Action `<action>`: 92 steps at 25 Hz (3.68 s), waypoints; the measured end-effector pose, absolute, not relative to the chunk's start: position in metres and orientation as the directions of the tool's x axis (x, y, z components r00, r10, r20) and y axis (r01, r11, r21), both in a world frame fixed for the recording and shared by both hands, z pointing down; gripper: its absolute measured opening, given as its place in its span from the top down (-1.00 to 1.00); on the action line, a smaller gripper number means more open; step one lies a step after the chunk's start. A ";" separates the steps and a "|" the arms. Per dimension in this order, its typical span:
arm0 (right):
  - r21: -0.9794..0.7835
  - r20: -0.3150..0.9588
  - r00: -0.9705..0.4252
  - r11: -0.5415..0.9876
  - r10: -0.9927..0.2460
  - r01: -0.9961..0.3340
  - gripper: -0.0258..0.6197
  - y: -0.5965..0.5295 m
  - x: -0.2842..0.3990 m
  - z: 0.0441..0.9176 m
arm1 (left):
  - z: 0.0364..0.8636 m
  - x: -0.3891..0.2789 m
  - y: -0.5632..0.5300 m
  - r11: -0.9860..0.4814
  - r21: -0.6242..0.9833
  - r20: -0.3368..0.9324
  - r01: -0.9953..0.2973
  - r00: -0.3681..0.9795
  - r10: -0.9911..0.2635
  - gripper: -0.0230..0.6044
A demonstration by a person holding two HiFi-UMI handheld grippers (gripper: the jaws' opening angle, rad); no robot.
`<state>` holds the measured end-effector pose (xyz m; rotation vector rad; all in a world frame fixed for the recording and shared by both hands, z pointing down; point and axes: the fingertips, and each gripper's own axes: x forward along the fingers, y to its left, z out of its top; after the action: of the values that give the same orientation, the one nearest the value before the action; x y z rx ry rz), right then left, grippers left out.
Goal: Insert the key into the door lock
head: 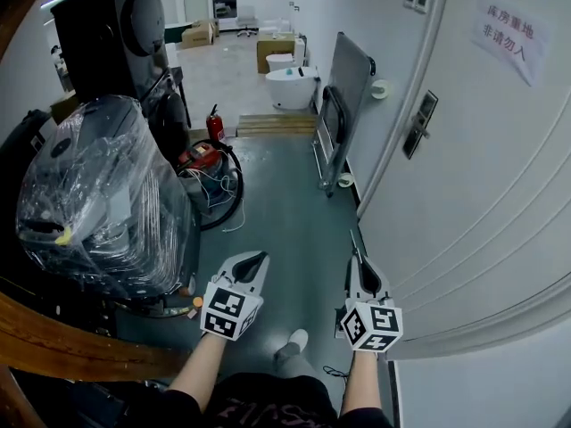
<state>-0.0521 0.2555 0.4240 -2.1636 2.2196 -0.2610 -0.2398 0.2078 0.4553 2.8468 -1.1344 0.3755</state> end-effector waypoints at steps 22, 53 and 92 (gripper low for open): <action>-0.176 0.105 0.032 -0.050 -0.994 -0.983 0.67 0.078 0.117 0.416 | 0.444 -0.049 0.024 -0.810 -0.071 0.272 -0.583 0.770 -0.578 0.89; -0.222 0.170 0.367 -0.398 -0.915 -0.890 0.67 -0.065 0.220 0.448 | 0.485 0.073 -0.170 -0.957 0.019 0.267 -0.288 0.924 -0.273 0.89; -0.404 0.171 0.636 -0.642 -0.753 -0.652 0.67 -0.119 0.301 0.448 | 0.475 0.226 -0.238 -0.989 -0.013 0.304 0.149 0.943 0.138 0.89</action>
<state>0.3013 -0.1193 0.4478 -2.5545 1.1297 -0.4703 0.2258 -0.2382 0.4748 3.1316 0.2310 0.4858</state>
